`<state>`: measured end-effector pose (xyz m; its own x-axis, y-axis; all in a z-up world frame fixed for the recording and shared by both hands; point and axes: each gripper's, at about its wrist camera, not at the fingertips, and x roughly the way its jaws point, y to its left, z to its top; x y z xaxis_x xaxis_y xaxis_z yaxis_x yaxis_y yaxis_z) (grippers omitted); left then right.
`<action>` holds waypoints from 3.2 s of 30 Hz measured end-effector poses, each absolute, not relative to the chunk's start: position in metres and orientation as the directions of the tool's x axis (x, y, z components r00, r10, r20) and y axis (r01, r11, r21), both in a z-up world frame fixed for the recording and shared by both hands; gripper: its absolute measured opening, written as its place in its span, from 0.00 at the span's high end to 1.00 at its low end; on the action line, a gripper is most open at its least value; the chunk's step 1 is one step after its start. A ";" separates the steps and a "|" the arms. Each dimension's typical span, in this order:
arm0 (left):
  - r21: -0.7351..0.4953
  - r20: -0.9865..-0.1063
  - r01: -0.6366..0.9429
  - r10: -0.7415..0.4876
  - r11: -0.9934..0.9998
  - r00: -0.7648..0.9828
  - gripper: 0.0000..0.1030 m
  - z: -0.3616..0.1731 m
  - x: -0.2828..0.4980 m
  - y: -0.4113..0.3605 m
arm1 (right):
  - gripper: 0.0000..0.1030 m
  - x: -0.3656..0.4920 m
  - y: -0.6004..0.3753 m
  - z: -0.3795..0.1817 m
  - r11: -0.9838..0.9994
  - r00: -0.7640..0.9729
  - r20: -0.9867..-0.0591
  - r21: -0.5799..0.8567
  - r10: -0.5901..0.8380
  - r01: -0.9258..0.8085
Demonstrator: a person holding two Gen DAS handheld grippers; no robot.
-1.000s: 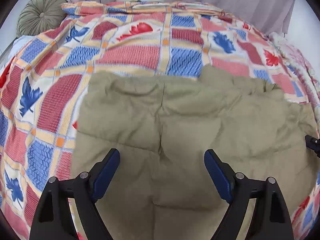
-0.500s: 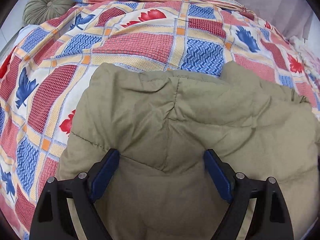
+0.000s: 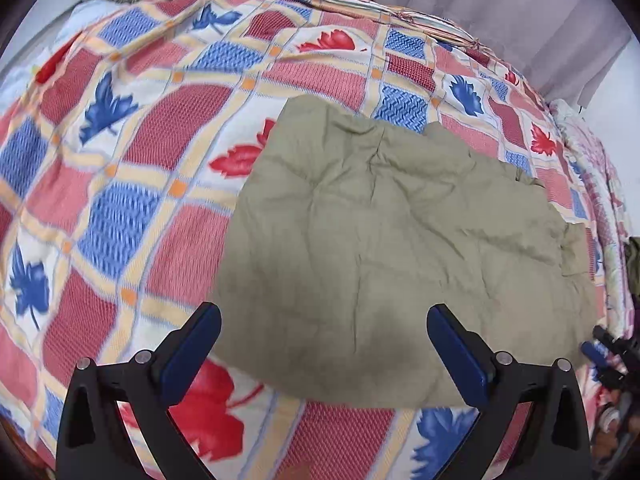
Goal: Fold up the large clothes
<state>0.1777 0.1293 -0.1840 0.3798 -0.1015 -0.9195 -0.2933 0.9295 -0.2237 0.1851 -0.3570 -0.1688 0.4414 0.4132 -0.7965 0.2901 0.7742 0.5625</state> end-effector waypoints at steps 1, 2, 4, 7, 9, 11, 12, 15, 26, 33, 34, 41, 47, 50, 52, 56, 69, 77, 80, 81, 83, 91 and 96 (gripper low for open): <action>-0.237 -0.921 -0.302 -0.114 0.923 0.372 0.00 -0.186 0.171 0.130 | 0.49 0.178 -0.358 -0.170 0.770 0.439 -0.798 0.564 0.414 0.299; -0.249 -0.923 -0.311 -0.128 0.917 0.363 0.00 -0.189 0.163 0.131 | 0.47 0.167 -0.360 -0.171 0.764 0.434 -0.801 0.563 0.412 0.314; -0.263 -0.927 -0.327 -0.144 0.908 0.346 0.00 -0.196 0.151 0.131 | 0.44 0.147 -0.364 -0.175 0.749 0.429 -0.804 0.567 0.412 0.344; -0.291 -0.928 -0.351 -0.172 0.890 0.331 0.00 -0.208 0.136 0.134 | 0.41 0.125 -0.370 -0.183 0.729 0.413 -0.813 0.564 0.410 0.388; -0.344 -0.920 -0.381 -0.229 0.858 0.317 0.00 -0.219 0.127 0.137 | 0.26 0.114 -0.374 -0.191 0.713 0.405 -0.817 0.565 0.411 0.416; -0.398 -0.906 -0.416 -0.279 0.818 0.319 0.00 -0.230 0.118 0.142 | 0.19 0.106 -0.379 -0.198 0.687 0.413 -0.810 0.578 0.417 0.440; -0.409 -0.902 -0.427 -0.286 0.806 0.325 0.00 -0.233 0.115 0.143 | 0.19 0.104 -0.381 -0.202 0.675 0.417 -0.806 0.584 0.420 0.450; -0.425 -0.893 -0.449 -0.285 0.786 0.348 0.00 -0.239 0.107 0.144 | 0.19 0.099 -0.385 -0.213 0.639 0.416 -0.794 0.605 0.442 0.476; -0.562 -0.827 -0.486 -0.455 0.669 0.329 0.00 -0.285 0.121 0.138 | 0.19 0.100 -0.387 -0.251 0.474 0.459 -0.695 0.716 0.553 0.512; -0.607 -0.794 -0.478 -0.456 0.635 0.403 0.00 -0.290 0.150 0.140 | 0.19 0.121 -0.386 -0.265 0.394 0.516 -0.623 0.777 0.588 0.491; -0.609 -0.792 -0.474 -0.452 0.636 0.412 0.00 -0.289 0.156 0.141 | 0.19 0.126 -0.385 -0.267 0.382 0.523 -0.611 0.786 0.594 0.486; -0.623 -0.781 -0.516 -0.441 0.588 0.442 0.00 -0.302 0.188 0.145 | 0.19 0.163 -0.374 -0.283 0.301 0.560 -0.547 0.828 0.623 0.474; -0.580 -0.813 -0.545 -0.389 0.606 0.433 0.07 -0.306 0.205 0.141 | 0.19 0.183 -0.365 -0.299 0.269 0.578 -0.540 0.829 0.613 0.490; -0.574 -0.814 -0.525 -0.371 0.628 0.447 0.53 -0.300 0.205 0.143 | 0.23 0.186 -0.364 -0.302 0.237 0.585 -0.528 0.832 0.615 0.501; -0.594 -0.798 -0.499 -0.386 0.631 0.462 0.68 -0.292 0.207 0.144 | 0.41 0.187 -0.363 -0.302 0.238 0.571 -0.536 0.824 0.621 0.515; -0.508 -0.829 -0.411 -0.301 0.757 0.471 0.80 -0.262 0.211 0.129 | 0.71 0.188 -0.360 -0.290 0.263 0.571 -0.542 0.825 0.617 0.500; -0.457 -0.822 -0.230 -0.309 0.859 0.478 0.82 -0.197 0.131 0.121 | 0.79 0.137 -0.353 -0.249 0.281 0.548 -0.511 0.847 0.662 0.450; -0.456 -0.866 -0.224 -0.372 0.861 0.334 0.82 -0.207 0.011 0.132 | 0.79 0.051 -0.343 -0.244 0.271 0.493 -0.549 0.806 0.675 0.526; -0.433 -0.891 -0.226 -0.376 0.872 0.255 0.81 -0.222 -0.021 0.134 | 0.79 0.013 -0.339 -0.251 0.237 0.477 -0.566 0.776 0.673 0.585; -0.429 -0.896 -0.233 -0.377 0.873 0.235 0.81 -0.227 -0.028 0.135 | 0.78 0.002 -0.338 -0.254 0.229 0.472 -0.572 0.765 0.670 0.602; -0.418 -0.905 -0.249 -0.375 0.874 0.203 0.81 -0.239 -0.038 0.137 | 0.78 -0.013 -0.336 -0.262 0.213 0.462 -0.585 0.744 0.667 0.634; -0.307 -0.951 -0.252 -0.284 0.918 0.123 0.51 -0.230 -0.058 0.155 | 0.51 -0.010 -0.337 -0.256 0.258 0.358 -0.651 0.656 0.670 0.709; -0.194 -0.977 -0.241 -0.166 0.951 0.134 0.51 -0.191 -0.075 0.179 | 0.42 -0.003 -0.340 -0.211 0.516 0.202 -0.773 0.568 0.601 0.641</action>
<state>-0.0751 0.1786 -0.1913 0.1341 -0.1658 -0.9770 -0.2414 0.9507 -0.1945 -0.0026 -0.3397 -0.2111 0.2020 0.6010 -0.7733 0.6409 0.5159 0.5684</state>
